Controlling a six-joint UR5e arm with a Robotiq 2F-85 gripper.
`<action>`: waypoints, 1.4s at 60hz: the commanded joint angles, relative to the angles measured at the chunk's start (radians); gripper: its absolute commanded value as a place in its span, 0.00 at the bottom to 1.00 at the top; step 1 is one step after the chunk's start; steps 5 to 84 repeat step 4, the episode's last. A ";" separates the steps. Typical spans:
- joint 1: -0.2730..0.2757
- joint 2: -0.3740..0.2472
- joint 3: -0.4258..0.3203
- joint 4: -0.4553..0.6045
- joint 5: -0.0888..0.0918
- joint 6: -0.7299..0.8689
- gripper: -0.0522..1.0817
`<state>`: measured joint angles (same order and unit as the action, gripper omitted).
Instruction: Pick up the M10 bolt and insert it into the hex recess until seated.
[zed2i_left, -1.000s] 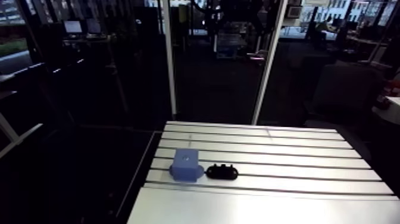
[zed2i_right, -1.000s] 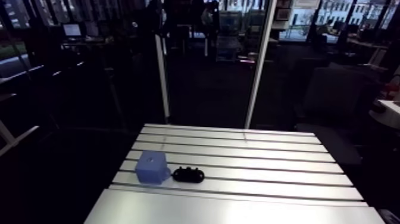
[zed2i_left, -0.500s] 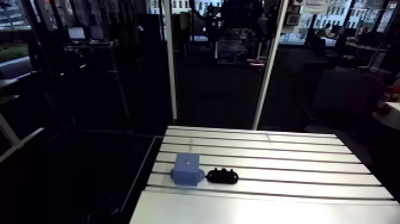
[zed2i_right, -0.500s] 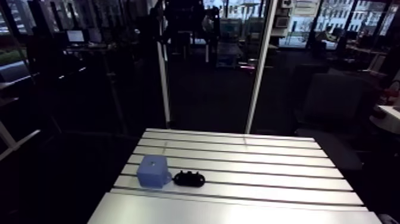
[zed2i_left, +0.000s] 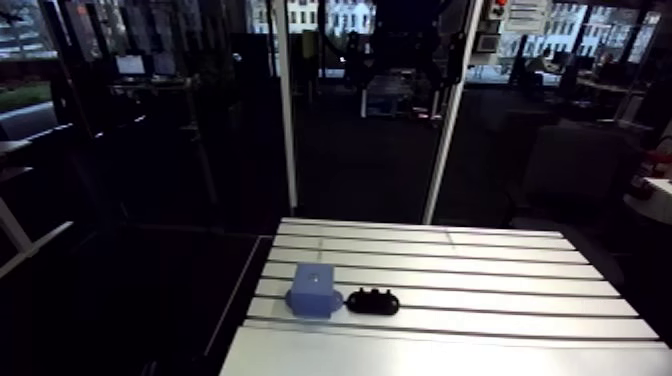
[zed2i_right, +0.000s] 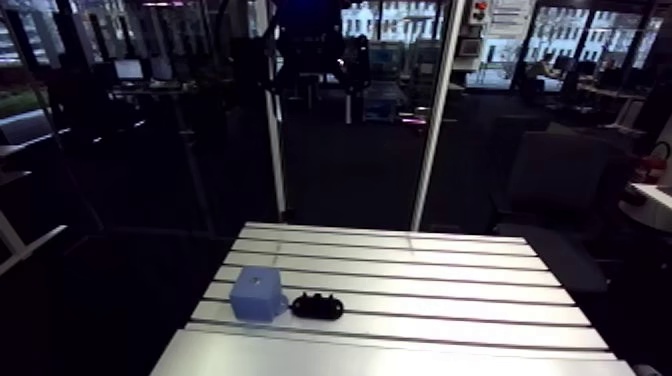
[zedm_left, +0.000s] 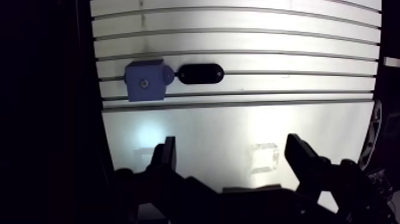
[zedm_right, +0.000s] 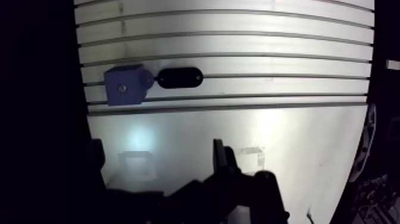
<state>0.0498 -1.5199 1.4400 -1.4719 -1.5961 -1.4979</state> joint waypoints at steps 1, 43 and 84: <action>-0.001 0.001 0.009 -0.006 -0.002 -0.009 0.06; -0.001 0.001 0.011 -0.006 -0.002 -0.009 0.06; -0.001 0.001 0.011 -0.006 -0.002 -0.009 0.06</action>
